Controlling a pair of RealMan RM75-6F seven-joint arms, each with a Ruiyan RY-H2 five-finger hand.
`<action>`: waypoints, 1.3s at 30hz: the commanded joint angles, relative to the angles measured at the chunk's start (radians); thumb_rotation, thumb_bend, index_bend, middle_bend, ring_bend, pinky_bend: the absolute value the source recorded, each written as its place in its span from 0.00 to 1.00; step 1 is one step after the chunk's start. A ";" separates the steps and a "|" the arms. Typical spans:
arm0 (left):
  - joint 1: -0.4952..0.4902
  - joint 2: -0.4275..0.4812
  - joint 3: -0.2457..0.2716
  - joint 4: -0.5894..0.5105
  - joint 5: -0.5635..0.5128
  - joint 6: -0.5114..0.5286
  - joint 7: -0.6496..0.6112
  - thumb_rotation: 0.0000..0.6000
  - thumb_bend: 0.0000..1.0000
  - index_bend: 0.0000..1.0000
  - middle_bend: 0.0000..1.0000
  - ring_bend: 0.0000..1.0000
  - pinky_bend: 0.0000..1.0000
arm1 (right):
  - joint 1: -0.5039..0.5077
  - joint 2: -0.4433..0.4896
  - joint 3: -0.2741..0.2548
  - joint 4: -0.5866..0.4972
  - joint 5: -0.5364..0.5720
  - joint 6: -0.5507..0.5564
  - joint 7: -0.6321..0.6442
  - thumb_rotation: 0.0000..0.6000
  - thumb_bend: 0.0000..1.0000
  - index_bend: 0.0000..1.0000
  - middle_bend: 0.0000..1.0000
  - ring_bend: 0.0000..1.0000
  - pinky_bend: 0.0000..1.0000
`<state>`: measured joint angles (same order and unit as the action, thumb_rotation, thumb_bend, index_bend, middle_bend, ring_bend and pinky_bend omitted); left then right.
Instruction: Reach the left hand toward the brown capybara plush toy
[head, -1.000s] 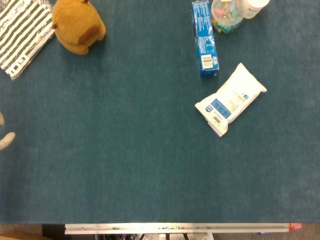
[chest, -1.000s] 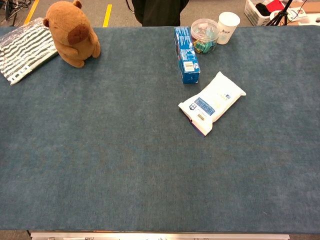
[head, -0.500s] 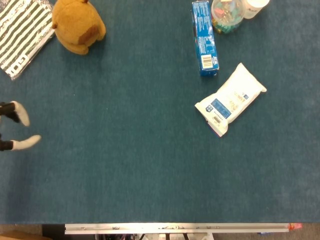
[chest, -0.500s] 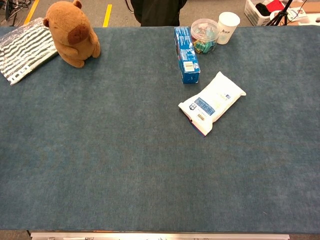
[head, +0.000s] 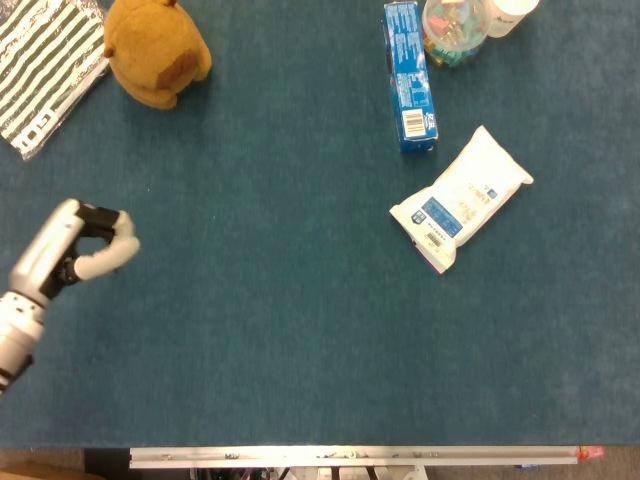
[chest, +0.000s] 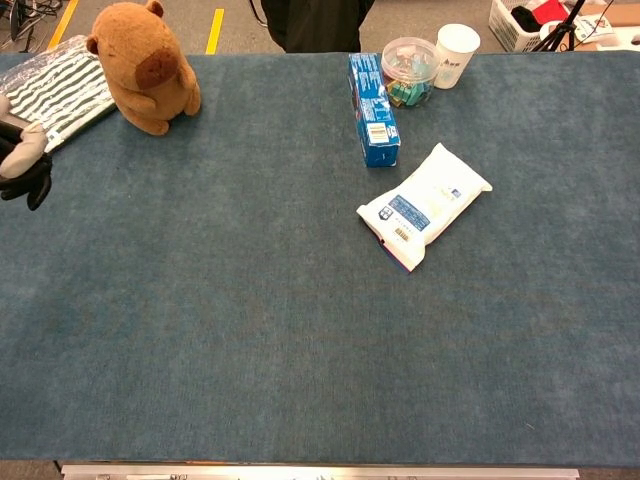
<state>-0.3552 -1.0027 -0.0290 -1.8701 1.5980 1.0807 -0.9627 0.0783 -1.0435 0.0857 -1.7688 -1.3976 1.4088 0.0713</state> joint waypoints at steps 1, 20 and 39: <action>-0.075 -0.014 0.028 -0.035 0.072 -0.065 -0.197 0.02 0.00 0.93 1.00 0.95 0.81 | 0.000 0.000 0.000 0.001 0.001 0.000 -0.001 0.90 0.00 0.53 0.53 0.37 0.42; -0.343 -0.085 0.166 0.012 0.351 -0.093 -0.625 0.00 0.00 1.00 1.00 1.00 1.00 | -0.003 -0.005 -0.002 0.009 0.010 -0.004 0.004 0.90 0.00 0.53 0.53 0.37 0.42; -0.509 -0.115 0.305 0.133 0.423 0.044 -0.797 0.00 0.00 1.00 1.00 1.00 1.00 | -0.010 0.001 -0.002 0.008 0.017 -0.003 0.009 0.90 0.00 0.53 0.53 0.37 0.42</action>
<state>-0.8618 -1.1172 0.2731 -1.7384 2.0233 1.1230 -1.7607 0.0685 -1.0431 0.0840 -1.7604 -1.3808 1.4062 0.0806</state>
